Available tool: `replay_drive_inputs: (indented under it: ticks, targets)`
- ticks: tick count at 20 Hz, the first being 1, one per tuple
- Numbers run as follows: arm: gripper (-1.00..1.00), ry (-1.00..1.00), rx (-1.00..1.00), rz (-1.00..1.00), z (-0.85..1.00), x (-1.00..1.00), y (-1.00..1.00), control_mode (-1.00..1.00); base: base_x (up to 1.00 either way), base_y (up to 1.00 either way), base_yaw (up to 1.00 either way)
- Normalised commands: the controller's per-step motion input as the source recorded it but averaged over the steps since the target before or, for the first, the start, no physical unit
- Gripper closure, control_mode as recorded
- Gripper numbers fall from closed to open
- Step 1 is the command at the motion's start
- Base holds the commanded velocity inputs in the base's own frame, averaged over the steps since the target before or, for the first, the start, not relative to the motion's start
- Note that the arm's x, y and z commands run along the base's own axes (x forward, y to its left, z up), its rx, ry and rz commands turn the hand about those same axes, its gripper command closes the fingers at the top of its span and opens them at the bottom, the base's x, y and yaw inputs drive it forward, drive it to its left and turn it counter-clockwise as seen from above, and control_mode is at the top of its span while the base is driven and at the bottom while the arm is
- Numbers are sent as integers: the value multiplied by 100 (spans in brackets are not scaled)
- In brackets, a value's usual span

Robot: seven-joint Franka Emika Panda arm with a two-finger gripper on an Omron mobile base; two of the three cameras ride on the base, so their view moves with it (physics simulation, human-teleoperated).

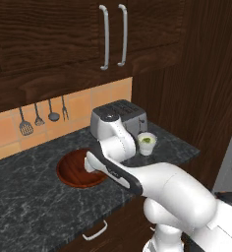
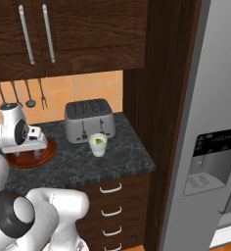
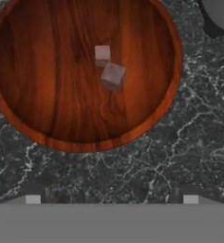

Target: Grab a lemon wedge from the fridge and one ice cube from the ice bowl, and put them in the glass of lemonade.

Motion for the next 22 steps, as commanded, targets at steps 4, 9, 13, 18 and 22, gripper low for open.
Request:
replay_drive_inputs:
  ticks: [4, 9, 13, 18, 22]
  targets:
    - [-100, 1, -4, -1, -15, 43, 19, -100, 0, 0, 0]
    - [-100, 3, -8, 0, -32, 22, 24, -100, 0, 0, 0]
    - [-100, 1, -11, 0, -33, 13, 7, -100, 0, 0, 0]
    - [-100, 0, -10, 0, -28, 17, 0, -100, 0, 0, 0]
    - [-100, 0, -8, 0, -24, 21, 0, -100, 0, 0, 0]
